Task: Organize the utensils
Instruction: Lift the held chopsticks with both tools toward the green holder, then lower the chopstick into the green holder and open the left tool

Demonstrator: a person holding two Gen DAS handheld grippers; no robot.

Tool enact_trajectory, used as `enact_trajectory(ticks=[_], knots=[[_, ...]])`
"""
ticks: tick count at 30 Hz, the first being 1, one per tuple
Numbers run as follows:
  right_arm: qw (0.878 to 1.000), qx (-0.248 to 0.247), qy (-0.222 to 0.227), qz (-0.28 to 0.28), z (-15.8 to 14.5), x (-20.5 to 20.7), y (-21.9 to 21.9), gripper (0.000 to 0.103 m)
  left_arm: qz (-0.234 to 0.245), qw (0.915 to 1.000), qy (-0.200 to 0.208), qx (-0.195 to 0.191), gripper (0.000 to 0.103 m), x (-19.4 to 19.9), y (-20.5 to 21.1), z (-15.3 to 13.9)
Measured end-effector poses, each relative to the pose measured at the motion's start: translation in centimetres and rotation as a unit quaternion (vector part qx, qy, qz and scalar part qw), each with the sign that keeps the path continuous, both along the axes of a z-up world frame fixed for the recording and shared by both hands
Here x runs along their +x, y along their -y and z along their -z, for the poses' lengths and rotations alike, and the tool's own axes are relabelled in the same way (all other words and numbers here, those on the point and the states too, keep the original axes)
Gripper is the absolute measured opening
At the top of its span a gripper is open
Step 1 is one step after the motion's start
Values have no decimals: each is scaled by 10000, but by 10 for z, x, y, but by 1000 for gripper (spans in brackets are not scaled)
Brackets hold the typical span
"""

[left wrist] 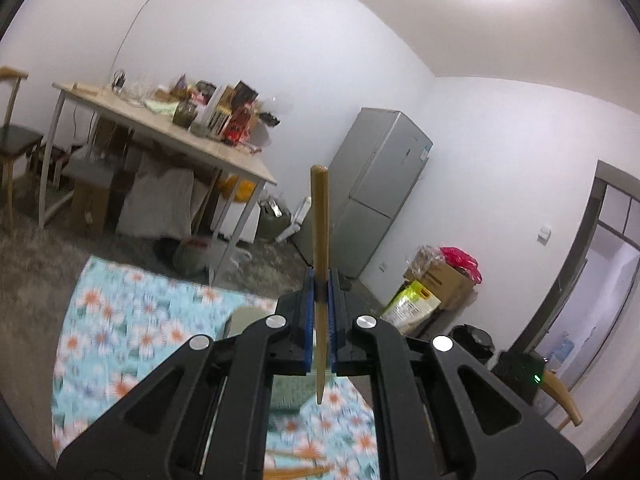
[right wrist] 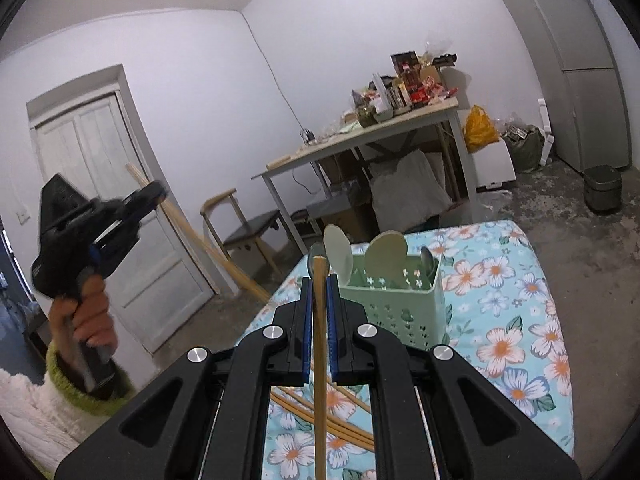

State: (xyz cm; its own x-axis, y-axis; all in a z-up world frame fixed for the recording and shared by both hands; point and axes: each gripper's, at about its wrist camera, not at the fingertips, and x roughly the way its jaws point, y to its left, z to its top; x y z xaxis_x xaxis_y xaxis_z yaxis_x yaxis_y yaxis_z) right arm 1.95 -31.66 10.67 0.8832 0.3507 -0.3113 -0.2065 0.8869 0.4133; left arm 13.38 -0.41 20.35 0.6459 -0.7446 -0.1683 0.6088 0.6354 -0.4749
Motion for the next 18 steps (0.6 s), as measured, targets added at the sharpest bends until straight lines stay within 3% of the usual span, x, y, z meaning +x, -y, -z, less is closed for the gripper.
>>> enact_trajectory(ticks=[7, 18], knots=[[9998, 30, 205, -38, -12, 1, 7, 7, -134, 9993, 124, 315, 5, 36, 41, -3], [9996, -9, 282, -70, -17, 8, 10, 7, -311, 9966, -294, 707, 5, 83, 74, 53]])
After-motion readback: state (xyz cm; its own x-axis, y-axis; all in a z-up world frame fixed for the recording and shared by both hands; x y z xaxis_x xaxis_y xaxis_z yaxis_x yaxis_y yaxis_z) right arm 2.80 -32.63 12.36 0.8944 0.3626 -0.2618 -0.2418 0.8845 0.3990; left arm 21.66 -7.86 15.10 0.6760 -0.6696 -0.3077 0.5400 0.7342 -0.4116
